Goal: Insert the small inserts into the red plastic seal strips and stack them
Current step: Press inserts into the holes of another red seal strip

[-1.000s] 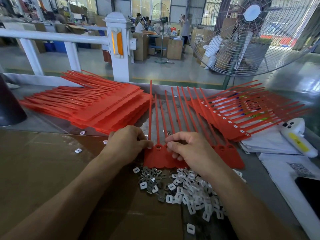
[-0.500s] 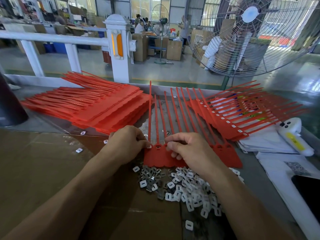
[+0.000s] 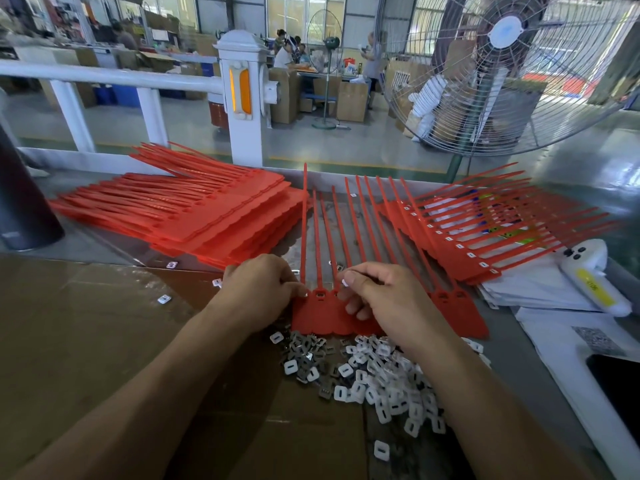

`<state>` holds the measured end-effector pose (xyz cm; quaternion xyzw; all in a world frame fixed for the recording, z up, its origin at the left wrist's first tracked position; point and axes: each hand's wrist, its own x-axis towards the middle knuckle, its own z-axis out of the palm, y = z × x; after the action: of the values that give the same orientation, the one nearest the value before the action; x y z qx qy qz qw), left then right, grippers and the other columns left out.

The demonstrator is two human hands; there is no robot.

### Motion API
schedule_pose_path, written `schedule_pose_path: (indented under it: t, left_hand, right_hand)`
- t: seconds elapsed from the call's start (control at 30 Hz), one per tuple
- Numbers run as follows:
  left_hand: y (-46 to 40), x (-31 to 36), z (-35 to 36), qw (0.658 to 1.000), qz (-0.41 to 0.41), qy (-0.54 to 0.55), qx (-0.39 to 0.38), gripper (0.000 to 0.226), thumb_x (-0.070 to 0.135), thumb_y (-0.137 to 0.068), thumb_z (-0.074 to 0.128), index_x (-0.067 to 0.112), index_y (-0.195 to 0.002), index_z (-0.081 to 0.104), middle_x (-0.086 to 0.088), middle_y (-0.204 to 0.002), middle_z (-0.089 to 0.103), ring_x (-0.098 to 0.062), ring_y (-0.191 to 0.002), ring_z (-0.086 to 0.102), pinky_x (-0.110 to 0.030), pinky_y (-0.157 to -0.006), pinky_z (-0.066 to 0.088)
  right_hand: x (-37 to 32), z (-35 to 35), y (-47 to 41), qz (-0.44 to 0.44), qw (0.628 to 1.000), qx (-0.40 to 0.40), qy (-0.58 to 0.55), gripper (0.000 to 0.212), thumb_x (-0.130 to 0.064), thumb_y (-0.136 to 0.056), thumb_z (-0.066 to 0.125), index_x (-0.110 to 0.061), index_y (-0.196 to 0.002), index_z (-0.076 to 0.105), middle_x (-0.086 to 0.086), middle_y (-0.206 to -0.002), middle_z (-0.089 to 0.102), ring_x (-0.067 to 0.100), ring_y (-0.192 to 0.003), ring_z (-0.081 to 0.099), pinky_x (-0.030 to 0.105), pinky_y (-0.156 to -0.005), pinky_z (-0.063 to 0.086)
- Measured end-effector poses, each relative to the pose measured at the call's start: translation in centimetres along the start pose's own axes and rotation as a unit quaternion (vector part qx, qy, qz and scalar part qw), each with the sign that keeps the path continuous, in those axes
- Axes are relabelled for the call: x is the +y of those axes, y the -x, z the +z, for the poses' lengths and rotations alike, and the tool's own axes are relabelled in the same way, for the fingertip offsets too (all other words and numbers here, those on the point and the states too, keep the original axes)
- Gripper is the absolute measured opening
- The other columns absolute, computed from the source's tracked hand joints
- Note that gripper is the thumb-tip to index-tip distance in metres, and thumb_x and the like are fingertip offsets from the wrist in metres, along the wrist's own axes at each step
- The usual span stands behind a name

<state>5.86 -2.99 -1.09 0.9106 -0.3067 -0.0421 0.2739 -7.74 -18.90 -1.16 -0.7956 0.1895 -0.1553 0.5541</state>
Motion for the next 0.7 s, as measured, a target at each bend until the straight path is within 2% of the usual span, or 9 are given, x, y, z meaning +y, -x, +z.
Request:
schedule_pose_path:
  t: [0.17, 0.37, 0.5, 0.6, 0.7]
  left_hand:
    - [-0.2, 0.1, -0.3, 1.0, -0.004, 0.003, -0.005, 0.017, 0.044, -0.088, 0.075, 0.028, -0.085, 0.075, 0.015, -0.083, 0.068, -0.011, -0.091, 0.062, -0.051, -0.104, 0.044]
    - [-0.2, 0.3, -0.1, 0.999, 0.014, -0.05, 0.003, 0.018, 0.047, -0.09, 0.071, 0.029, -0.087, 0.073, 0.016, -0.085, 0.067, -0.013, -0.095, 0.062, -0.047, -0.106, 0.038]
    - [0.2, 0.1, 0.2, 0.998, 0.019, -0.056, 0.015, 0.02, 0.05, -0.092, 0.067, 0.03, -0.093, 0.071, 0.015, -0.093, 0.069, -0.015, -0.102, 0.061, -0.044, -0.101, 0.033]
    - [0.6, 0.3, 0.3, 0.994, 0.058, -0.056, 0.078, 0.017, 0.048, -0.094, 0.064, 0.031, -0.094, 0.07, 0.015, -0.095, 0.068, -0.015, -0.101, 0.06, -0.041, -0.096, 0.035]
    - [0.8, 0.9, 0.1, 0.98, 0.152, 0.047, 0.116, 0.005, 0.033, -0.094, 0.069, 0.031, -0.099, 0.069, 0.017, -0.092, 0.066, -0.008, -0.092, 0.061, -0.04, -0.088, 0.049]
  right_hand:
    - [0.3, 0.0, -0.1, 0.014, 1.0, 0.014, 0.004, 0.013, -0.032, -0.101, 0.066, -0.029, -0.1, 0.079, -0.002, -0.083, 0.076, 0.001, -0.062, 0.063, 0.013, -0.061, 0.05]
    - [0.4, 0.0, -0.3, 0.014, 0.999, 0.026, -0.026, 0.011, -0.018, -0.099, 0.068, -0.022, -0.098, 0.079, -0.001, -0.08, 0.078, 0.005, -0.062, 0.066, 0.017, -0.059, 0.052]
    - [0.3, 0.0, -0.2, 0.013, 0.999, 0.024, -0.043, 0.009, -0.016, -0.099, 0.069, -0.017, -0.096, 0.078, 0.002, -0.081, 0.078, 0.009, -0.063, 0.066, 0.02, -0.059, 0.053]
    - [0.2, -0.3, -0.2, 0.019, 0.998, 0.021, -0.055, 0.01, -0.02, -0.099, 0.07, -0.015, -0.094, 0.077, 0.002, -0.08, 0.077, 0.009, -0.063, 0.066, 0.02, -0.059, 0.053]
    - [0.1, -0.3, -0.2, 0.018, 0.999, 0.014, -0.049, 0.014, -0.023, -0.1, 0.068, -0.013, -0.095, 0.076, 0.001, -0.079, 0.076, 0.008, -0.063, 0.065, 0.018, -0.059, 0.052]
